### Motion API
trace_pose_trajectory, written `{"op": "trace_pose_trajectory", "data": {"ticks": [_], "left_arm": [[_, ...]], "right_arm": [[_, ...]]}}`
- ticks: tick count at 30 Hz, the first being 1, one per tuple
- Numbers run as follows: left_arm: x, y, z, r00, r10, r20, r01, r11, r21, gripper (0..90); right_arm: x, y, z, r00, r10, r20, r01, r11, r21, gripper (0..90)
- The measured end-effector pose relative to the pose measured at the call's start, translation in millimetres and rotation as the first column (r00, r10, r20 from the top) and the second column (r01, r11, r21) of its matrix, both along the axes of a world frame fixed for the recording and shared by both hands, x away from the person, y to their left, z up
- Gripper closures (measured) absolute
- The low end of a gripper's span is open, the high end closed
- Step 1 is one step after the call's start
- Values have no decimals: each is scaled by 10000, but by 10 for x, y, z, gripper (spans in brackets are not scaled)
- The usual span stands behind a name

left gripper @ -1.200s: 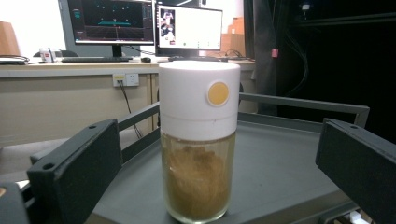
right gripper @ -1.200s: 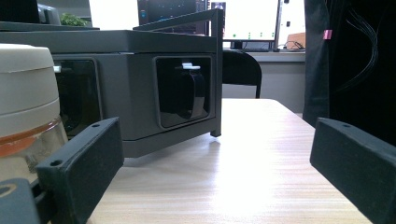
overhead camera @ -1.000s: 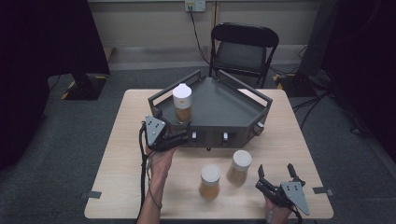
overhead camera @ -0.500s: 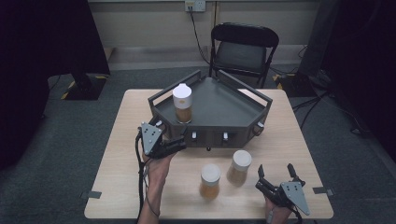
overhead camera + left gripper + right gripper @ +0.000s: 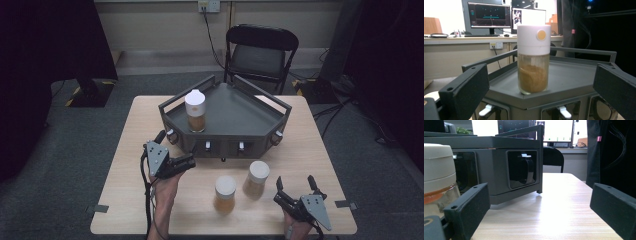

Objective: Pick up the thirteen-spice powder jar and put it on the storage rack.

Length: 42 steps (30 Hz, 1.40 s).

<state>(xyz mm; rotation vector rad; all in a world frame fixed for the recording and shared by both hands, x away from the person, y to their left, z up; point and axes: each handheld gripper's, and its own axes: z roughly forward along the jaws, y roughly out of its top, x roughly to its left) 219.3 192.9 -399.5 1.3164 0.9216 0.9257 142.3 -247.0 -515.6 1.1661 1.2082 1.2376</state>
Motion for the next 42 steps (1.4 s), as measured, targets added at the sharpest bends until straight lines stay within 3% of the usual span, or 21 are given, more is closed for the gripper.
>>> {"op": "trace_pose_trajectory", "data": {"ticks": [17,42], "left_arm": [[-147,49,-181,9996,271,-105,-271,9996,-59,0],[-279,173,-421,9985,541,93,-540,9985,-110,1]], "right_arm": [[0,3,0,10000,-18,-1,18,10000,2,14],[0,4,0,10000,-22,-2,22,10000,-1,14]]}}
